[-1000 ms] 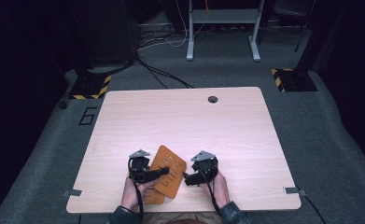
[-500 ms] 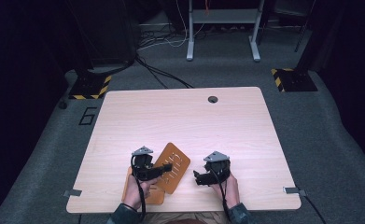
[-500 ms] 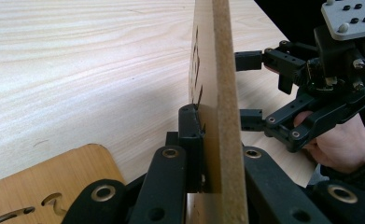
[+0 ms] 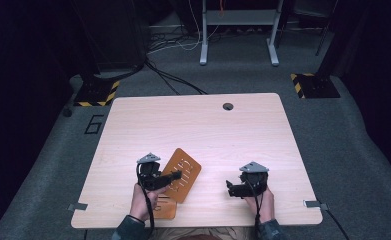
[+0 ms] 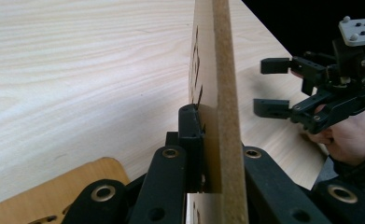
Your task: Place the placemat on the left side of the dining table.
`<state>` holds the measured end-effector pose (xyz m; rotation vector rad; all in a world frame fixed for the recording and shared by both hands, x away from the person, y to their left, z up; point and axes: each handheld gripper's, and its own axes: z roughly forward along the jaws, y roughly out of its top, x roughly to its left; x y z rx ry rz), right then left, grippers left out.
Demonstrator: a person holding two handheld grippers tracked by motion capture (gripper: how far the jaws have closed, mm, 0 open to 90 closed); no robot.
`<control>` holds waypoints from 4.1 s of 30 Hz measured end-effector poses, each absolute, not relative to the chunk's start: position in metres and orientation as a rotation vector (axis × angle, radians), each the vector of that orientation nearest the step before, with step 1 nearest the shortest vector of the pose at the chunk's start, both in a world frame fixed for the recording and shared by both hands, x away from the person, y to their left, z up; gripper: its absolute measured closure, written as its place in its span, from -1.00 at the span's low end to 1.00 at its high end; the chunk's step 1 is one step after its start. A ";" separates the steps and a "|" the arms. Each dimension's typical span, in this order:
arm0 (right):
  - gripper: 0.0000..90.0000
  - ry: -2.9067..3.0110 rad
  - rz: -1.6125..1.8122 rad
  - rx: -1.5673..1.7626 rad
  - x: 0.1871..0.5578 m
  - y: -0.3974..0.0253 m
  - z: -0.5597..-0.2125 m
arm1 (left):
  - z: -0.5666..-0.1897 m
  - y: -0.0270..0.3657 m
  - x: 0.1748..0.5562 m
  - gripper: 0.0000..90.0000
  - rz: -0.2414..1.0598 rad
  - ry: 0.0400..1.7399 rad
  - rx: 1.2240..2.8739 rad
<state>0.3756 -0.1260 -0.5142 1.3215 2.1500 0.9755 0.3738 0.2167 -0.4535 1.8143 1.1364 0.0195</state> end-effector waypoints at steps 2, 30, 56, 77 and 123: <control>-1.00 2.140 0.972 1.329 0.376 -0.130 -0.514 | -0.452 0.219 0.374 0.91 0.028 1.138 1.813; -1.00 2.013 0.854 1.528 0.380 -0.210 -0.530 | -0.416 0.286 0.400 0.91 0.217 1.275 1.677; -1.00 2.012 0.855 1.530 0.380 -0.210 -0.530 | -0.401 0.321 0.437 0.91 0.304 1.381 1.631; -1.00 2.011 0.851 1.528 0.380 -0.211 -0.530 | -0.430 0.347 0.485 0.91 0.235 1.557 1.584; -1.00 2.000 0.846 1.546 0.380 -0.211 -0.529 | -0.472 0.368 0.517 0.20 0.199 1.652 1.794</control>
